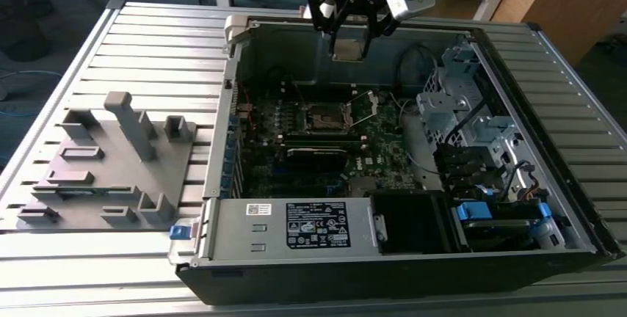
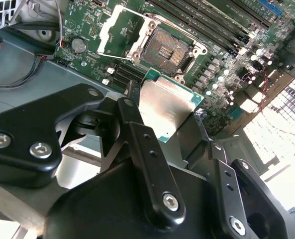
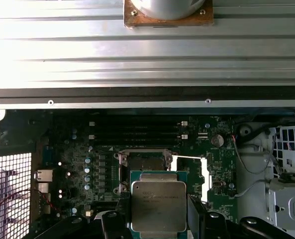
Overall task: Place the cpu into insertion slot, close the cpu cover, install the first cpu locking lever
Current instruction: 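Place the cpu into insertion slot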
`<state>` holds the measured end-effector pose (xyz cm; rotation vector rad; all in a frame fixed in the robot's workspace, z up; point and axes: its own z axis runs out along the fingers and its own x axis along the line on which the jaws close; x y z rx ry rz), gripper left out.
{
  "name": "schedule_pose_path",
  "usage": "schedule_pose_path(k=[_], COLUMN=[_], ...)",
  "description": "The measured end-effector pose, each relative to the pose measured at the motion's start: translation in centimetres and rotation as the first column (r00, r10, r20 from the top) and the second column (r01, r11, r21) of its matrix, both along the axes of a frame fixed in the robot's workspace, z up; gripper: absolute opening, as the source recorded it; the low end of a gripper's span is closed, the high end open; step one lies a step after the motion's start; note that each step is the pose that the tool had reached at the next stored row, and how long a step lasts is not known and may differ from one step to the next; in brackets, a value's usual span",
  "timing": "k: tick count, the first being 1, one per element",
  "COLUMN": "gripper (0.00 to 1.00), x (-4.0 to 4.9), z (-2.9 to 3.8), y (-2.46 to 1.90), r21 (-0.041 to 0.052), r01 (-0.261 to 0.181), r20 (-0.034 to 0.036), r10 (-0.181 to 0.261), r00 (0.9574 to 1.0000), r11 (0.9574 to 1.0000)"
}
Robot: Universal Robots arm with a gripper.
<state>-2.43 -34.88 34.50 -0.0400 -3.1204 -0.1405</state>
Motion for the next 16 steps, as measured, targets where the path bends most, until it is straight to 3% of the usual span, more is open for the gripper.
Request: schedule_pose_path(k=[16], gripper=[0.54], x=[0.0], z=[-0.61], y=[0.0], r21=[0.0001], r01=[0.0], r20=[0.0], r10=[0.0], r00=[1.0], r11=[1.0])
